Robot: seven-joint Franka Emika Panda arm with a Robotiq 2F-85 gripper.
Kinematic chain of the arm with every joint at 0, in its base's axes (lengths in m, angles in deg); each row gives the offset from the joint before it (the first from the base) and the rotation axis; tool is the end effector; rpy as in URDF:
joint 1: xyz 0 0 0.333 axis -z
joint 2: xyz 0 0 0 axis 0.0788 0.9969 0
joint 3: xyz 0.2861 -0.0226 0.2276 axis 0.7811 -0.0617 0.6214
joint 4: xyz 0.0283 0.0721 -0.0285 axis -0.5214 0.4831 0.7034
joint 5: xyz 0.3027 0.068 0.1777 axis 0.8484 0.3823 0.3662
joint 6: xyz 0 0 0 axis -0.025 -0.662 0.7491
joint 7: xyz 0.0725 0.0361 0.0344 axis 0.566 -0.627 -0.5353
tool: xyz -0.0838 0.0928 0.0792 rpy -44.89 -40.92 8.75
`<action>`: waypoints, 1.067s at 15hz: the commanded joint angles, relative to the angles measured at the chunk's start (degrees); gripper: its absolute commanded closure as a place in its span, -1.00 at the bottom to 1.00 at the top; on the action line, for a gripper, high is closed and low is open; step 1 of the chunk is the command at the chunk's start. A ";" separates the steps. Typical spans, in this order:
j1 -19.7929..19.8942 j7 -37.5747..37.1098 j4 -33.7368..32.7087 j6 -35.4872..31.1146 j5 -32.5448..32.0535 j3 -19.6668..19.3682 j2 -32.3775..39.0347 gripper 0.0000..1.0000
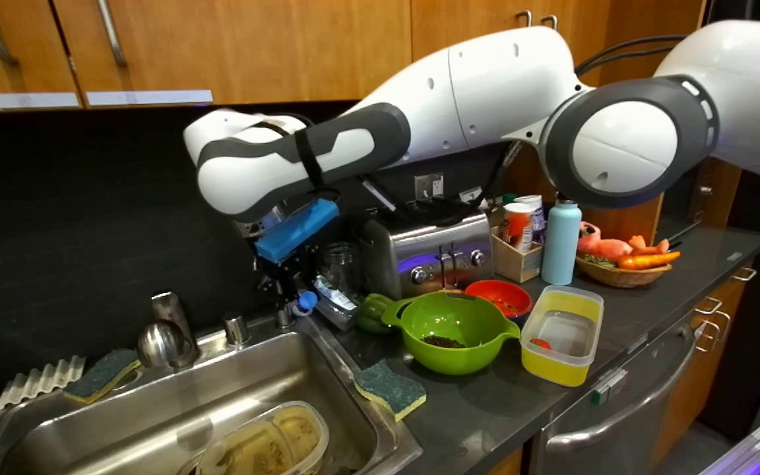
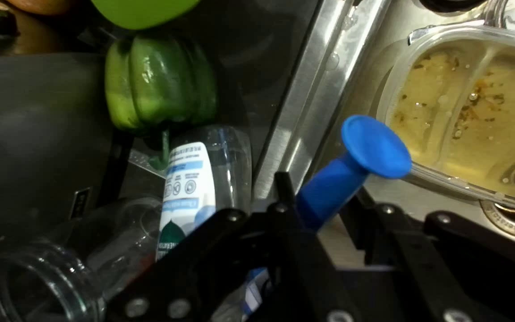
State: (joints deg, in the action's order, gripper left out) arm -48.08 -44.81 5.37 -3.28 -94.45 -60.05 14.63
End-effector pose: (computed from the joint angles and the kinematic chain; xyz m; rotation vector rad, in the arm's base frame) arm 0.5822 0.5292 0.2593 2.7699 0.6337 -0.0343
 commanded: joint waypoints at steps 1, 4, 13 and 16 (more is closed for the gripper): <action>-1.03 -0.64 2.48 0.40 -0.51 0.02 -2.97 0.85; -1.26 -0.17 2.54 0.12 -0.48 0.24 -3.16 0.85; -0.17 0.20 4.62 3.14 2.89 3.80 -1.48 0.85; -0.25 -0.27 7.19 2.69 4.07 5.09 -2.06 0.85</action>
State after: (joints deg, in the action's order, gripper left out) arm -48.44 -45.21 9.20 -0.18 -91.87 -56.51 14.29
